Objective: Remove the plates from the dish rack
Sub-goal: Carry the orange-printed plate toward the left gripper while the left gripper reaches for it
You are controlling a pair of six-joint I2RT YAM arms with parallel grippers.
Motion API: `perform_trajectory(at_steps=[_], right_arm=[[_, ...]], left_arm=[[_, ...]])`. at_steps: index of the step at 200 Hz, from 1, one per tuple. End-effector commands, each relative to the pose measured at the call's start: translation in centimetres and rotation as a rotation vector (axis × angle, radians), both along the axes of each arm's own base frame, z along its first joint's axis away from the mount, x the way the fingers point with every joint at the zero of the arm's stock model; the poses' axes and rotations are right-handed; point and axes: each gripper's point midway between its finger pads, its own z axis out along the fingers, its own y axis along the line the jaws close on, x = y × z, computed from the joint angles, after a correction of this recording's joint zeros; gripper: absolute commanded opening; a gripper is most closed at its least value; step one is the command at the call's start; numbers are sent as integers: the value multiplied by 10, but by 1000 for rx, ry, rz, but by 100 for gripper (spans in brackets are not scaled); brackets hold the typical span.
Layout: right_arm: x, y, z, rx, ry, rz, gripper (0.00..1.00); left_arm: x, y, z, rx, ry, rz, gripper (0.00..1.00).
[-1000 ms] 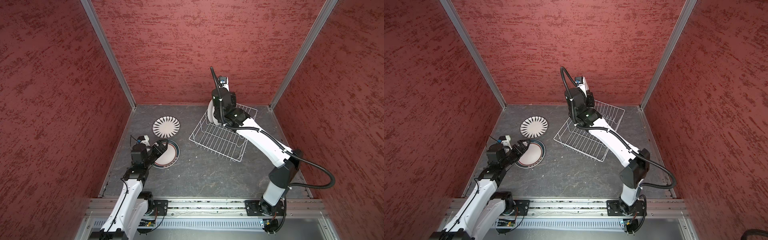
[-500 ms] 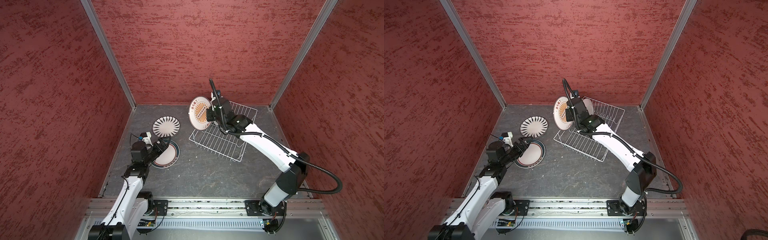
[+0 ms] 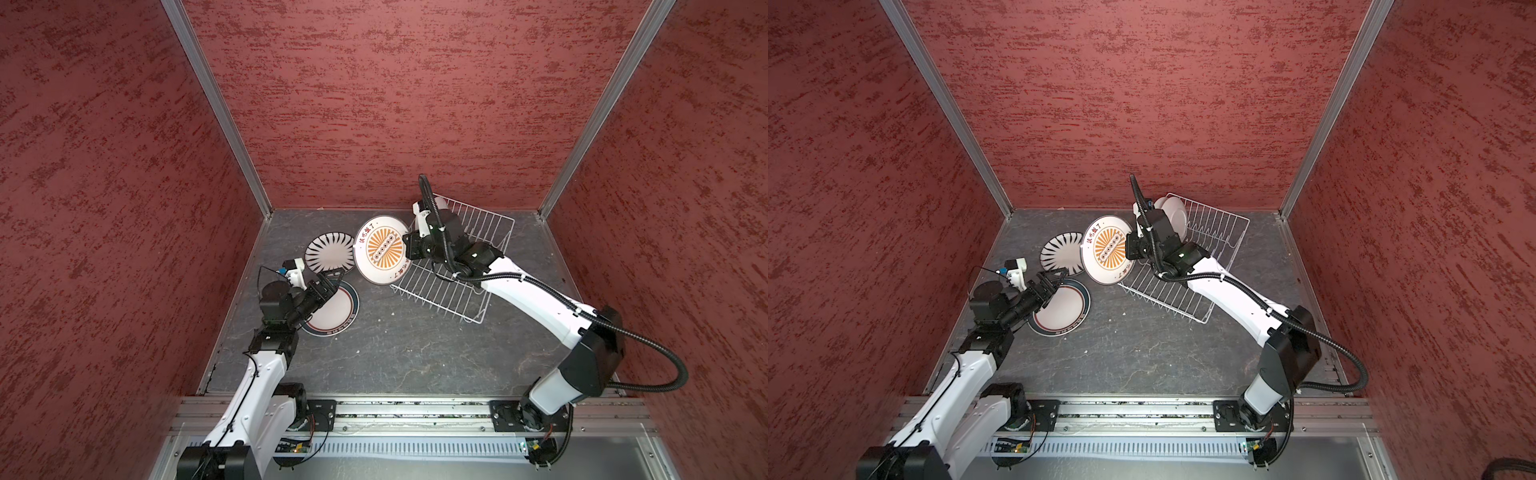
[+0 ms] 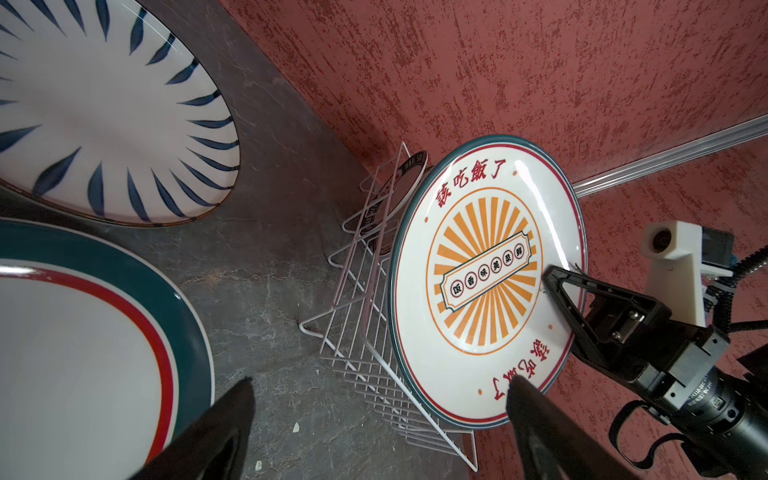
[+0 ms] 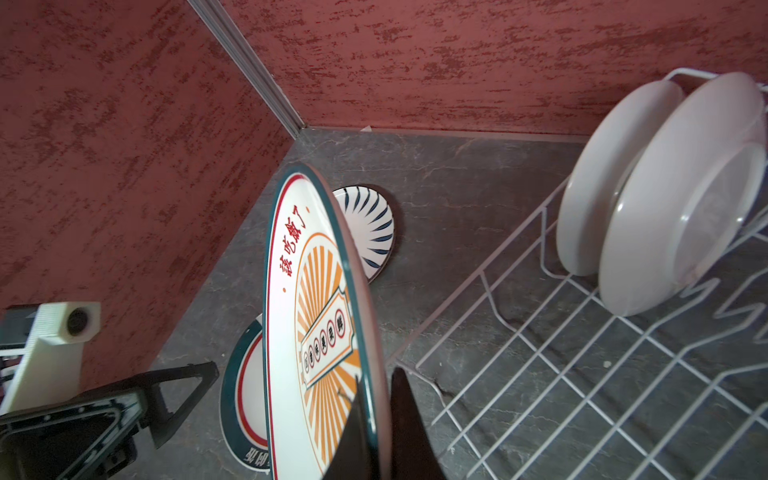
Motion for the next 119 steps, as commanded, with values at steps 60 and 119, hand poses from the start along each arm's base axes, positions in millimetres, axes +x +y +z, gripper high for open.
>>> perform_trajectory(at_steps=[60,119], right_arm=[[-21,15,44,317,-9,164,0],[-32,21,41,366,25,237,0]], left_arm=[[2,-16,29,-57,-146,-110,93],[2,-14,24,-41,-133,-102,83]])
